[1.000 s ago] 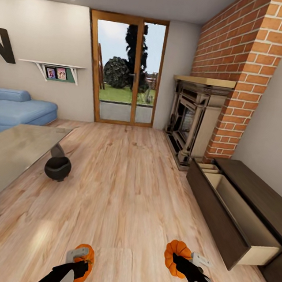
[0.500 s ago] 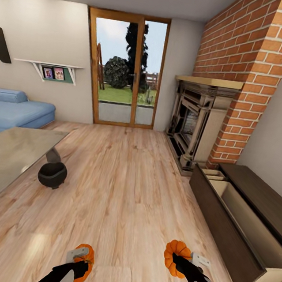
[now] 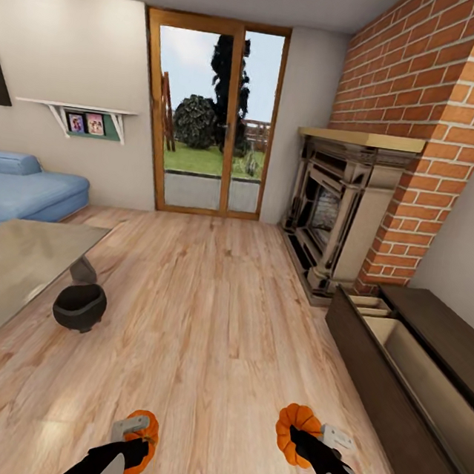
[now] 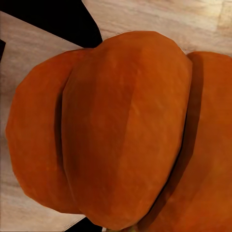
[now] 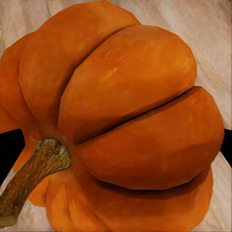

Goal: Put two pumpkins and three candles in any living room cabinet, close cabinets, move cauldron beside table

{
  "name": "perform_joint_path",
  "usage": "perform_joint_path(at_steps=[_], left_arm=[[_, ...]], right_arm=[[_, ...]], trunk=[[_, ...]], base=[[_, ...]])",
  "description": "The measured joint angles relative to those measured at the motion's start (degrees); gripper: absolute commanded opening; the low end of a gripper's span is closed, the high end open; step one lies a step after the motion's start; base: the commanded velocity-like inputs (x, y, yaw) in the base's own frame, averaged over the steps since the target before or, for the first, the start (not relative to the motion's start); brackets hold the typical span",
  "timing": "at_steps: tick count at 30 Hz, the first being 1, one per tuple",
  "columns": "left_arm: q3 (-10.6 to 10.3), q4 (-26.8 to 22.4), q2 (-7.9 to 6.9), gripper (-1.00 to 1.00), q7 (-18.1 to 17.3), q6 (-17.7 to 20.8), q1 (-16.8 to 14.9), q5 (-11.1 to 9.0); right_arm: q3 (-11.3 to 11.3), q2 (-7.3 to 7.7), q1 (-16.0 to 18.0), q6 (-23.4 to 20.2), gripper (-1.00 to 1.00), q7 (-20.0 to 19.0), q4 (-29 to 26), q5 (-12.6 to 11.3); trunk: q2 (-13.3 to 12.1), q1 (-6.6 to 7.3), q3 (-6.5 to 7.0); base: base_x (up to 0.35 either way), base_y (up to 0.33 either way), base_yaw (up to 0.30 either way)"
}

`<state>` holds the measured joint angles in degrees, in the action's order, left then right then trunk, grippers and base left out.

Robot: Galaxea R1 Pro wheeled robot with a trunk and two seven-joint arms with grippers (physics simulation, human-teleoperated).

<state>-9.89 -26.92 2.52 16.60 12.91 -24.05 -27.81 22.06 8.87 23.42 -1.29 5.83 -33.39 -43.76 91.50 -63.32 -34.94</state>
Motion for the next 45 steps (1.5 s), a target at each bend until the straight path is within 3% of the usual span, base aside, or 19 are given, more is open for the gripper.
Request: perform_joint_path(at_steps=[26,45], left_arm=[[0.0,0.0,0.00,-1.00,0.0,0.0,0.0,0.0],[0.0,0.0,-0.08,-1.00,0.0,0.0,0.0,-0.1]], right_arm=[[0.0,-0.02,0.0,1.0,-1.00,0.0,1.1,0.1],[0.0,0.01,0.0,1.0,-1.00,-0.1,1.3,0.1]], trunk=[[0.0,0.00,0.00],[0.0,0.00,0.00]], base=[[0.336,0.012,0.000],[0.324,0.112,-0.027]])
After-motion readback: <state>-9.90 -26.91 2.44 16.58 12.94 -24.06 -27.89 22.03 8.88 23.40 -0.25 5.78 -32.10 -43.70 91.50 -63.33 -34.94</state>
